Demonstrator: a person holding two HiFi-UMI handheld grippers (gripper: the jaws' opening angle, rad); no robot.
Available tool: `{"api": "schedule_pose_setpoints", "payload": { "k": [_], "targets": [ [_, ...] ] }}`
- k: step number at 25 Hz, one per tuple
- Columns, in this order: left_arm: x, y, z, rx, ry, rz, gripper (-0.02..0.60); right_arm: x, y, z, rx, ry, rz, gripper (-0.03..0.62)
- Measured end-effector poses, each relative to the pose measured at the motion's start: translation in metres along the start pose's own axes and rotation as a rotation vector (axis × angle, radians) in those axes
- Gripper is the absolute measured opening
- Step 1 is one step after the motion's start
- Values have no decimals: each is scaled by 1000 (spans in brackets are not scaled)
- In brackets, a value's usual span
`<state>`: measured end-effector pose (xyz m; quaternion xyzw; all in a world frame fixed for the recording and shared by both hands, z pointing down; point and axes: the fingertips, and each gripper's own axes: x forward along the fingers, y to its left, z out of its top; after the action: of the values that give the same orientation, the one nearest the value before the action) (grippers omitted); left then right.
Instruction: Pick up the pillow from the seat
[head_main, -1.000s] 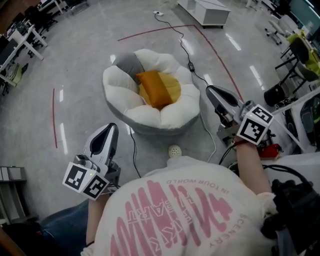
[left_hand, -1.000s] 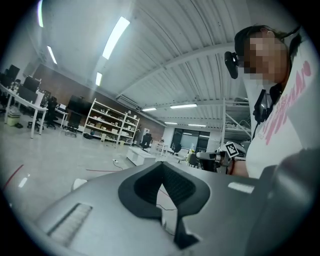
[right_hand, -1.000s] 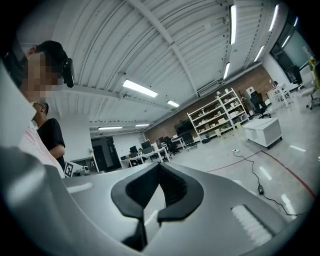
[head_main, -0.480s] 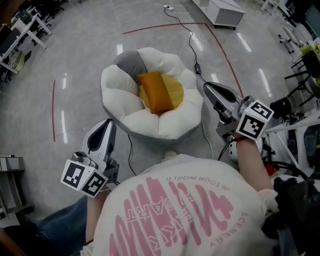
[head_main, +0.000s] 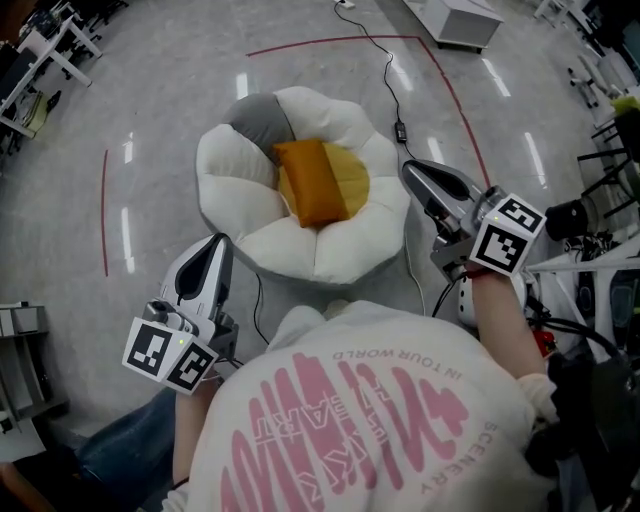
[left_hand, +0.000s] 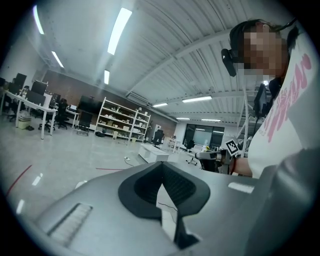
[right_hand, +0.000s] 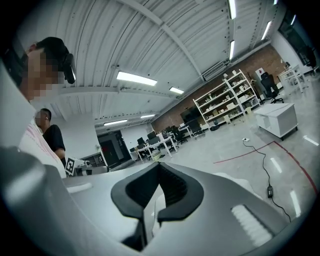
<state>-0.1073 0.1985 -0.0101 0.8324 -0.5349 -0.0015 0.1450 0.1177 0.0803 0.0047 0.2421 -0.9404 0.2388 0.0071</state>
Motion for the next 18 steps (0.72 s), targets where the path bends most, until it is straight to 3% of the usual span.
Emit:
{"api": "schedule_pose_setpoints", "payload": {
  "k": [10,18],
  "targets": [
    [30,22,-19,-56,89,-20,17,23,-28,-12,76,35,-39,5],
    [79,63,-22,-65,170,-74,17,41,-62,-11,137,46,-135,5]
  ]
}}
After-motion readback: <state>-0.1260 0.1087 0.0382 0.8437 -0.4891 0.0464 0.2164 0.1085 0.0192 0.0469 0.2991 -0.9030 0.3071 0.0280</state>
